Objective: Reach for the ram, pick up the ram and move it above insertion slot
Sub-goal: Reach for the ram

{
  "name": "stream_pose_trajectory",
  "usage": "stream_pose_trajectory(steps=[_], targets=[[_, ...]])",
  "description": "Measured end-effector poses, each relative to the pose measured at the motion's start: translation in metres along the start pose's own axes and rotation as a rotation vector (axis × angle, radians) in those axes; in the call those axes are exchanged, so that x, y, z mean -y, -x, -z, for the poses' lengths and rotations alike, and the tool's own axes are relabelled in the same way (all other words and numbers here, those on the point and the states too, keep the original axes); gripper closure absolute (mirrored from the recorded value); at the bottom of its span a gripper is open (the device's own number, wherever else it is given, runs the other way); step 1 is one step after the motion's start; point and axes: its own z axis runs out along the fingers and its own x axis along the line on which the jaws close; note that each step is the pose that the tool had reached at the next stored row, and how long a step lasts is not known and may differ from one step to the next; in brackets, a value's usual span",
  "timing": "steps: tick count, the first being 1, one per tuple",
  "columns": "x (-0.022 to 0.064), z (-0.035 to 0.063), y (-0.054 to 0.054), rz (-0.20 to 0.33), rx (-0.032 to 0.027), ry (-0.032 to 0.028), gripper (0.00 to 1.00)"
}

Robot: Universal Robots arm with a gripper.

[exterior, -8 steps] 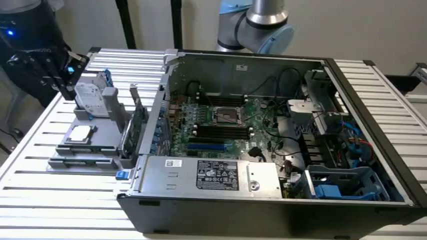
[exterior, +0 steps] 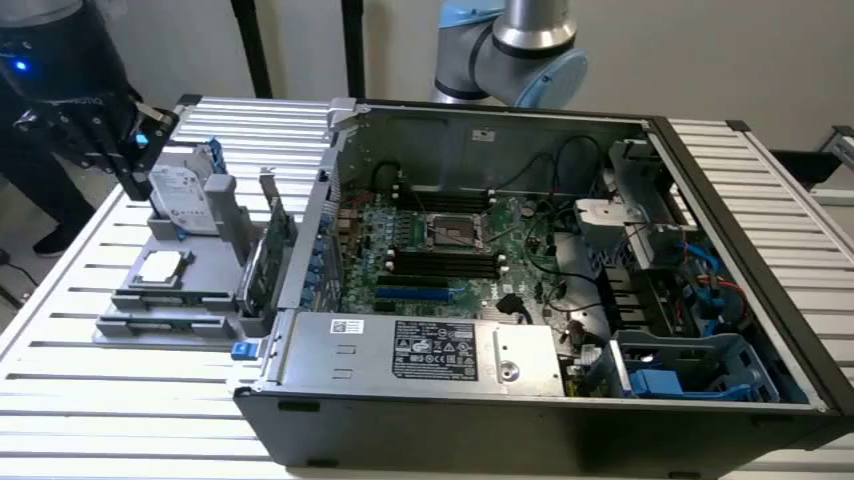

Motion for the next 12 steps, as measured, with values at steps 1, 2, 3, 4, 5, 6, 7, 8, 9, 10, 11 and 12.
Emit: stream_pose_trajectory(steps=[1, 2, 3, 4, 5, 6, 7, 8, 9, 10, 11, 12], targets=[[0.0000, 0.0000, 0.000, 0.000, 0.0000, 0.0000, 0.89], [0.0000, 0.0000, 0.000, 0.000, 0.0000, 0.0001, 0.89], [0.0000, 0.0000, 0.000, 0.000, -0.0001, 0.0000, 0.89], [0.0003, 0.0001, 0.000, 0.000, -0.0002, -0.0001, 0.89], [0.0012, 0.0001, 0.000, 0.000, -0.0001, 0.0000, 0.89], [0.0028, 0.0001, 0.000, 0.000, 0.0000, 0.0000, 0.89], [0.0052, 0.0002, 0.000, 0.000, 0.0000, 0.0000, 0.89], [0.0082, 0.0002, 0.000, 0.000, -0.0001, 0.0000, 0.89], [0.0114, 0.0003, 0.000, 0.000, -0.0001, 0.0000, 0.89], [0.0148, 0.0002, 0.000, 0.000, 0.0000, 0.0000, 0.89], [0.0185, 0.0002, 0.000, 0.000, 0.0001, 0.0001, 0.89], [0.0219, 0.0001, 0.000, 0.000, 0.0000, 0.0000, 0.89]])
